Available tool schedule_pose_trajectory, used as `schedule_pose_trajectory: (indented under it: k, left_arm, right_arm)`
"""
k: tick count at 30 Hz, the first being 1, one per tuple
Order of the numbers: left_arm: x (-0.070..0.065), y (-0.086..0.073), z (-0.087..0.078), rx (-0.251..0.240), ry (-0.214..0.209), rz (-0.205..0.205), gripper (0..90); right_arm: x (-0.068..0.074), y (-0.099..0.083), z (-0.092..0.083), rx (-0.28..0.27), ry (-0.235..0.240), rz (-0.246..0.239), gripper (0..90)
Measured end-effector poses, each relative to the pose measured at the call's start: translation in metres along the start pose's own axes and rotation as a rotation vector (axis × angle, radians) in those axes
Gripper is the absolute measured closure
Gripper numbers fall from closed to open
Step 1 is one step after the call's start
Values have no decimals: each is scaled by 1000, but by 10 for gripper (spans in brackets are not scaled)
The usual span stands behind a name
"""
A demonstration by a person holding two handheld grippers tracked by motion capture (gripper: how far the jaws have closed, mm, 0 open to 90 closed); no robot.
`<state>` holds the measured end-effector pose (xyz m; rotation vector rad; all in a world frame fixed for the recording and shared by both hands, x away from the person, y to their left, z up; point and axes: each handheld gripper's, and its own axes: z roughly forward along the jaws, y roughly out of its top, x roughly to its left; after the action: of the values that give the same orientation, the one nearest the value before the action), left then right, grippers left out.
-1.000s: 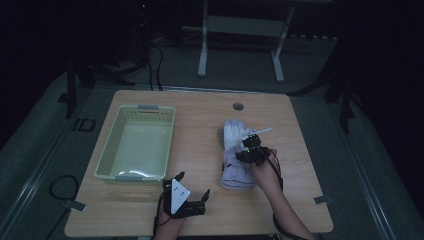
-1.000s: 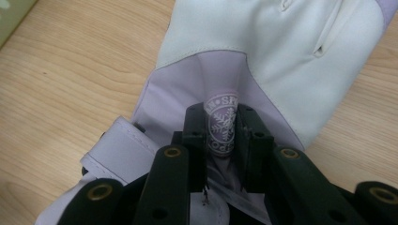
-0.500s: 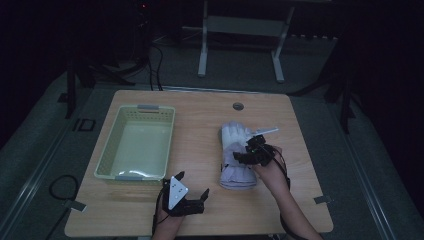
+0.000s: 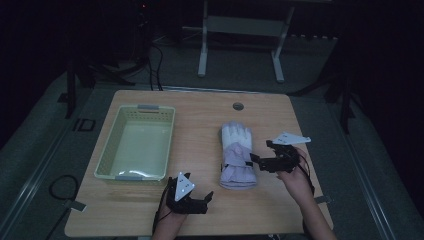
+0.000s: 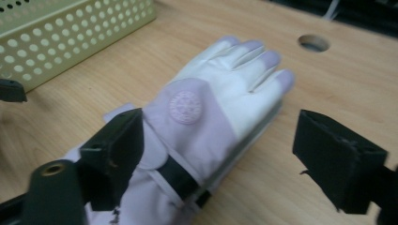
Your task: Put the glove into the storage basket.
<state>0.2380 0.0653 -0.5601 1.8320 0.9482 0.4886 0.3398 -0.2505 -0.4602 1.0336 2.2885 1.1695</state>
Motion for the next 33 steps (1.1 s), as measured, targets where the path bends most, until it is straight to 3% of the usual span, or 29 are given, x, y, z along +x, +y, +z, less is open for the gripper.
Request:
schedule_pose_trajectory:
  k: [3, 7, 14, 18, 19, 22, 24, 26, 30, 33]
  left_arm:
    - [1, 8, 2, 38, -41, -22, 8]
    - [2, 21, 7, 75, -70, -23, 8]
    - [2, 52, 21, 75, -120, -12, 8]
    - [2, 70, 32, 75, -119, -10, 8]
    - [2, 76, 37, 80, -127, -27, 8]
    - [0, 86, 44, 88, -103, -21, 36]
    - [-2, 92, 51, 99, -77, -21, 141]
    - [-5, 95, 56, 117, -76, -24, 150]
    - [-11, 91, 65, 186, -19, -55, 219]
    - [-12, 81, 69, 252, -18, -129, 221]
  right_arm:
    - [-6, -6, -7, 8, -13, 5, 162]
    - [-15, -14, -11, 18, -42, 50, 138]
    - [-12, -17, -6, 17, -52, 36, 108]
    - [-14, -14, -3, -6, -57, 42, 222]
    - [-15, -13, -1, -5, -60, 44, 294]
    - [-16, -9, 5, 17, -51, 52, 516]
    - [-14, -7, 11, 31, -34, 46, 552]
    - [-13, -6, 17, 45, -14, 48, 614]
    - [-10, -10, 29, 59, 11, 72, 606]
    - [-10, -15, 35, 65, 19, 93, 545]
